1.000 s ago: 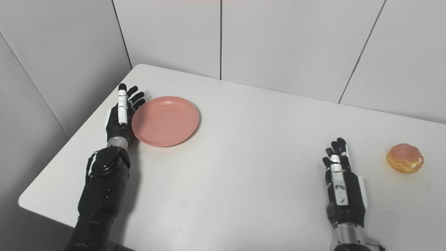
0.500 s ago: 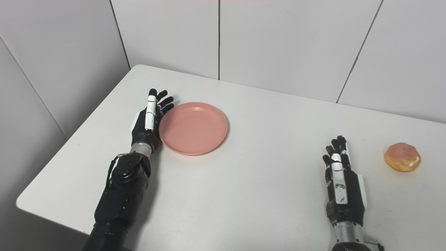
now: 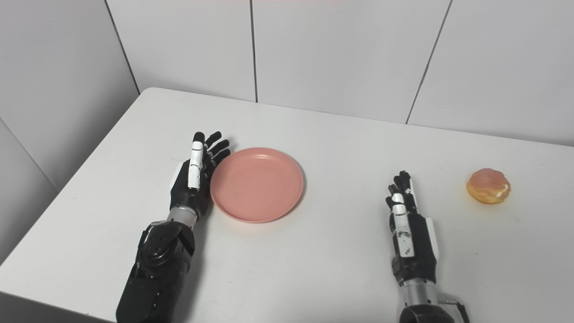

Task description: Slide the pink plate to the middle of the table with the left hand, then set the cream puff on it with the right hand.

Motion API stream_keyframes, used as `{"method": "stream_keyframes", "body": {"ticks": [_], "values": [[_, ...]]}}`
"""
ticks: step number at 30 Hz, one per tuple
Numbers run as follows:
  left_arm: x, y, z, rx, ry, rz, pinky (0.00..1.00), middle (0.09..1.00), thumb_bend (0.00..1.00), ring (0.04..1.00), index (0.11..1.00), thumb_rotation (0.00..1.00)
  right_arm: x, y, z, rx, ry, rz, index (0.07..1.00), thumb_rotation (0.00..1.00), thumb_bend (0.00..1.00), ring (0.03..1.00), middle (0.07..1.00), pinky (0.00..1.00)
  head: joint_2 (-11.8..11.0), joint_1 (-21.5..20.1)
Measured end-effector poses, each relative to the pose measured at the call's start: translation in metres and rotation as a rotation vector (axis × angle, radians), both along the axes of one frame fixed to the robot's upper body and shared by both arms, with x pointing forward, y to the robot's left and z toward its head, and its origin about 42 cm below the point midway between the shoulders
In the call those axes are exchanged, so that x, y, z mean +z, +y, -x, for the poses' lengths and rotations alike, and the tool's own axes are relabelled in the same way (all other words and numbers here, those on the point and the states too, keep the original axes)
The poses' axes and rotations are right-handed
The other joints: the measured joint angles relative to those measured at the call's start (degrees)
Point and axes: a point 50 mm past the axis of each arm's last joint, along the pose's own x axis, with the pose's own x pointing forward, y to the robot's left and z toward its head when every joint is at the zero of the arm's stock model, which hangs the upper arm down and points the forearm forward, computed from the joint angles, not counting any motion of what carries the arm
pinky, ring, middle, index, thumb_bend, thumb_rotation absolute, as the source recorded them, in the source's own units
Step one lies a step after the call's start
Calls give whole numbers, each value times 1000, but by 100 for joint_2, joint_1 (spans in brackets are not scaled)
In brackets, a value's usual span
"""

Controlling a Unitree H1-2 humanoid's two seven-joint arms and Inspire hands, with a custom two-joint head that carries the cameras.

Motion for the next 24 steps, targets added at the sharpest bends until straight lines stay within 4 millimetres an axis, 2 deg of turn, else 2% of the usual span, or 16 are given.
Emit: {"method": "stream_keyframes", "body": {"ticks": [5,8,12,16,18,24], "values": [[3,-2,11,-25,6,-5,942,879,674,894,868,1000,0,4,1,-29,8,-1,972,816,651,975,982,1000,44,-248],[1,-5,14,-46,15,-6,937,877,687,896,863,1000,0,13,4,-36,20,-23,967,798,653,990,988,1000,255,-599],[2,-10,20,-104,11,-2,918,886,674,908,872,1000,0,24,5,-42,35,-35,958,800,635,988,987,1000,395,-941],[1,-13,27,-129,7,-4,922,890,648,905,878,1000,2,32,5,-61,40,-39,944,783,630,982,985,1000,448,-1074],[-1,-16,30,-151,8,-6,929,894,650,907,886,1000,2,35,5,-70,42,-37,935,767,634,979,978,1000,536,-1310],[-4,-18,34,-197,3,-13,916,884,682,897,878,1000,4,42,5,-82,49,-47,955,793,634,998,986,1000,580,-1461]]}}
